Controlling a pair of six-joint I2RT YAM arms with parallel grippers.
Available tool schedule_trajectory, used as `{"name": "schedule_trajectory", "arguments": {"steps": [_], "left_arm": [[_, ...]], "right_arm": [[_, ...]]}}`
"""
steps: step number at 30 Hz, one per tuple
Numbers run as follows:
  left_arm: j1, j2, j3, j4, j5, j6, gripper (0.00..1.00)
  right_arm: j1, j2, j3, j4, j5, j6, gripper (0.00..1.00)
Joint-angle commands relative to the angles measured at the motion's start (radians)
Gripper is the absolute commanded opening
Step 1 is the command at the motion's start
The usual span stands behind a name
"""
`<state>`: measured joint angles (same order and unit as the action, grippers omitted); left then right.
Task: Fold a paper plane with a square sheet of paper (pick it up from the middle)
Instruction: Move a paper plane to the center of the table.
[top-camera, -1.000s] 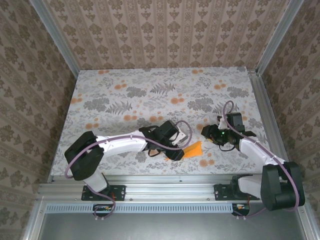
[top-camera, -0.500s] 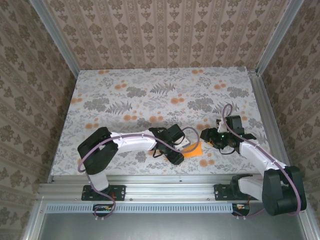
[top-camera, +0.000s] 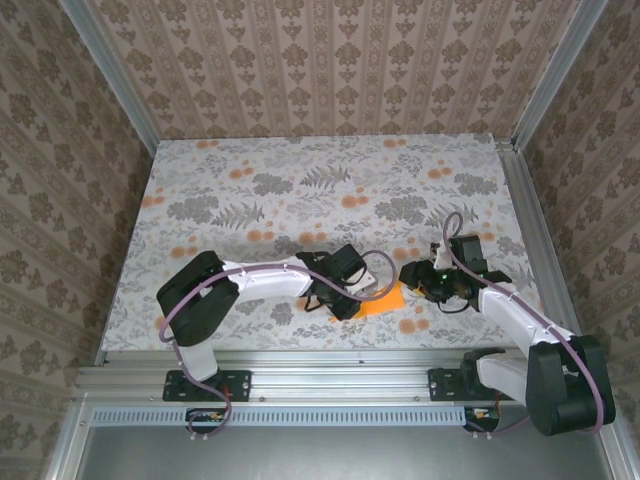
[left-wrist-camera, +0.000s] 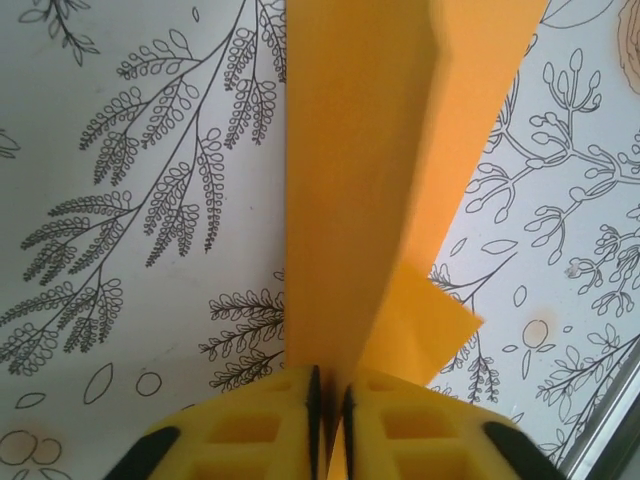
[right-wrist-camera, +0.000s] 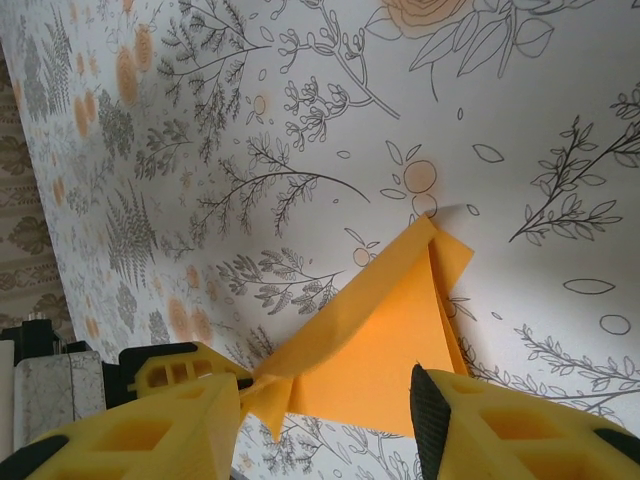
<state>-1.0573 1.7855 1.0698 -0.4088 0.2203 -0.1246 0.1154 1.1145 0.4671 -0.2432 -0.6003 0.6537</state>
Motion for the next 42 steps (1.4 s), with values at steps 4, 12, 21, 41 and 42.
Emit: {"name": "schedule_trajectory", "arguments": {"steps": [4, 12, 21, 41, 42], "left_arm": [[0.025, -0.013, 0.021, -0.025, 0.03, 0.016, 0.03], [0.112, -0.096, -0.034, 0.044, 0.157, -0.048, 0.0], [0.193, -0.132, -0.138, 0.191, 0.244, -0.199, 0.0], [0.215, -0.136, -0.212, 0.309, 0.264, -0.279, 0.0], [0.214, -0.136, -0.215, 0.311, 0.264, -0.278, 0.0]], "right_arm": [[0.049, 0.011, -0.016, 0.024, -0.034, 0.044, 0.52], [0.139, -0.003, -0.049, 0.128, -0.044, 0.177, 0.6], [0.226, 0.003, -0.081, 0.283, 0.006, 0.358, 0.72], [0.374, 0.269, -0.034, 0.58, 0.057, 0.506, 0.74], [0.378, 0.305, -0.029, 0.595, 0.055, 0.512, 0.74]]}}
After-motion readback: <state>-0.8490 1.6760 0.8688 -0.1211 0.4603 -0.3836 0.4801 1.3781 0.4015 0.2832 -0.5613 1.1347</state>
